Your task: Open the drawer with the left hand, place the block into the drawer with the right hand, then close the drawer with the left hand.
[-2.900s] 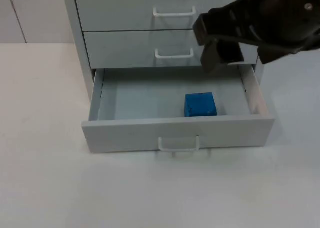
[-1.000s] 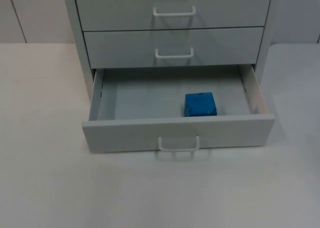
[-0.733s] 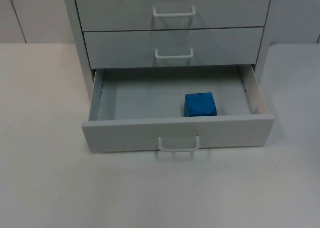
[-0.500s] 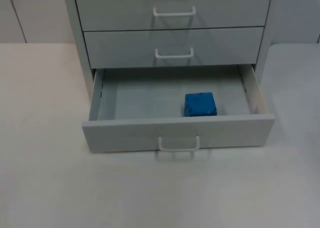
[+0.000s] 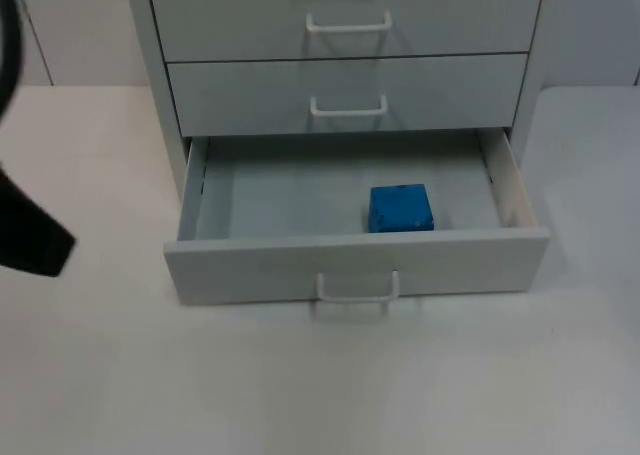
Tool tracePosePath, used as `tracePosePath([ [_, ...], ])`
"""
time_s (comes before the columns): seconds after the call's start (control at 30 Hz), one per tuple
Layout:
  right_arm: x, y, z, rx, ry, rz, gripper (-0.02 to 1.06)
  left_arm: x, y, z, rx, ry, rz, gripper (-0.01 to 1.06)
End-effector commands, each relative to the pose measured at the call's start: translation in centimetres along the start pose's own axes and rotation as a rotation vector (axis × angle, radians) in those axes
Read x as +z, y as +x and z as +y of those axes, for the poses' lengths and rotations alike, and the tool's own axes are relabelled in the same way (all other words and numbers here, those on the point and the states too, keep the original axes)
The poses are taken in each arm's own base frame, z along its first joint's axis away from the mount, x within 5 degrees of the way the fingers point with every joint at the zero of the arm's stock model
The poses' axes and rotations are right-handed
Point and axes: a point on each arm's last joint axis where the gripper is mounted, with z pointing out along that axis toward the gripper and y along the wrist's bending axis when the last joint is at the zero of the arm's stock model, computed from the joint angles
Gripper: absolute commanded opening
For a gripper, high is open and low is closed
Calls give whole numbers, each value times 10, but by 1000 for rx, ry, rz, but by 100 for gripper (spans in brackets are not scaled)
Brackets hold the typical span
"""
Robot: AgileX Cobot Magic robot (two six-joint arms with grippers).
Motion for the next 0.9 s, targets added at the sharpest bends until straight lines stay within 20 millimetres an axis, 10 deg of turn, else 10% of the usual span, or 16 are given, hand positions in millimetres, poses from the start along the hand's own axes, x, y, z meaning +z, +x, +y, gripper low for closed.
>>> tracePosePath([
  [0.0,0,0,-1,3,10,0,73,14,-7,-6,33,25,-18,0],
  [0.47,0,0,-3,-8,27,3,73,102,-20,-71,623,-254,-43,0],
  [0.87,0,1,-8,25,85,7,73,162,-9,-61,810,-474,83,0],
])
